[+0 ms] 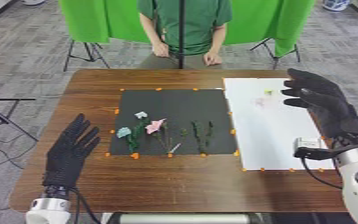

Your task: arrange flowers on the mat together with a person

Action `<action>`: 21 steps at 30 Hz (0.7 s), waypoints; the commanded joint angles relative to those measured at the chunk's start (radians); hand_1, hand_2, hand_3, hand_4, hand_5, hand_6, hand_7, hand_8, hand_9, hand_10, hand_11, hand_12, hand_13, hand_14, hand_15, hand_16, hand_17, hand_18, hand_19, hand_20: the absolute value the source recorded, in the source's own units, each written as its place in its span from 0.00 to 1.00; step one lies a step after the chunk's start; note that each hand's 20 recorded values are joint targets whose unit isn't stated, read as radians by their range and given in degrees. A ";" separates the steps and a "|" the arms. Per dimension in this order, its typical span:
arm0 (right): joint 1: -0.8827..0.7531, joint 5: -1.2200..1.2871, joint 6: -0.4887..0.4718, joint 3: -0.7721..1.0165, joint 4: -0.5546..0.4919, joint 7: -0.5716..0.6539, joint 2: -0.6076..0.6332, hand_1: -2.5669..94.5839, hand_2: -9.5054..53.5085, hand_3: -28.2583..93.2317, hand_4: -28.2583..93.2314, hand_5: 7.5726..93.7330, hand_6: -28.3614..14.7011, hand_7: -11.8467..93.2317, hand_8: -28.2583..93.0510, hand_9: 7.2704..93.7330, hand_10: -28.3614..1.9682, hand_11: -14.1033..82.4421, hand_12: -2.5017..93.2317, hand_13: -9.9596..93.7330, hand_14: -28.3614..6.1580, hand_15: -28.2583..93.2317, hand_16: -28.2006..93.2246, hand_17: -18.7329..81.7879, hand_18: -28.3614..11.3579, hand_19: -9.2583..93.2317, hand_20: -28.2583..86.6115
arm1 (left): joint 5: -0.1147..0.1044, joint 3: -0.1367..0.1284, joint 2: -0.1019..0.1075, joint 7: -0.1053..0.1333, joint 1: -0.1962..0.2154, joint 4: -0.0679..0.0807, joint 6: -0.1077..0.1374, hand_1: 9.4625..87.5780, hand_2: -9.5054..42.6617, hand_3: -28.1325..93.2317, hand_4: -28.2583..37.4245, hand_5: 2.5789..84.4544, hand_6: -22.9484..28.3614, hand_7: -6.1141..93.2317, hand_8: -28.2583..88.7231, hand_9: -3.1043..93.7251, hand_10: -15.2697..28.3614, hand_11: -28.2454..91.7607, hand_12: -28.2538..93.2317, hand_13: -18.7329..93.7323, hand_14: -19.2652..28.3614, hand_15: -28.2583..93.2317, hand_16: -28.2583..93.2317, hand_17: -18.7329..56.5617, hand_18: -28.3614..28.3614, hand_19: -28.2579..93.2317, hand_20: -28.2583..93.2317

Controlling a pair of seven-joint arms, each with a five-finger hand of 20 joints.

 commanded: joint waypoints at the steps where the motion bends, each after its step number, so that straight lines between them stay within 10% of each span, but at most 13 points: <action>1: -0.110 0.019 -0.036 0.012 -0.004 -0.019 -0.060 0.21 0.07 0.92 0.04 0.28 0.52 0.29 0.15 0.29 0.46 0.32 0.30 0.36 0.47 0.48 0.45 0.24 0.16 0.61 0.56 | 0.007 0.012 -0.011 -0.002 0.005 0.006 -0.015 0.23 0.09 0.79 0.00 0.33 0.52 0.19 0.17 0.25 0.57 0.36 0.35 0.34 0.68 0.39 0.27 0.10 0.87 0.55 0.31; 21: -0.139 0.008 -0.027 0.044 0.000 -0.041 -0.106 0.22 0.05 0.93 0.03 0.28 0.52 0.30 0.14 0.29 0.46 0.33 0.29 0.36 0.48 0.48 0.43 0.24 0.16 0.59 0.54 | 0.006 0.019 -0.010 -0.008 -0.004 0.015 -0.020 0.23 0.09 0.79 0.00 0.33 0.51 0.19 0.17 0.25 0.57 0.36 0.35 0.34 0.68 0.39 0.27 0.10 0.87 0.55 0.31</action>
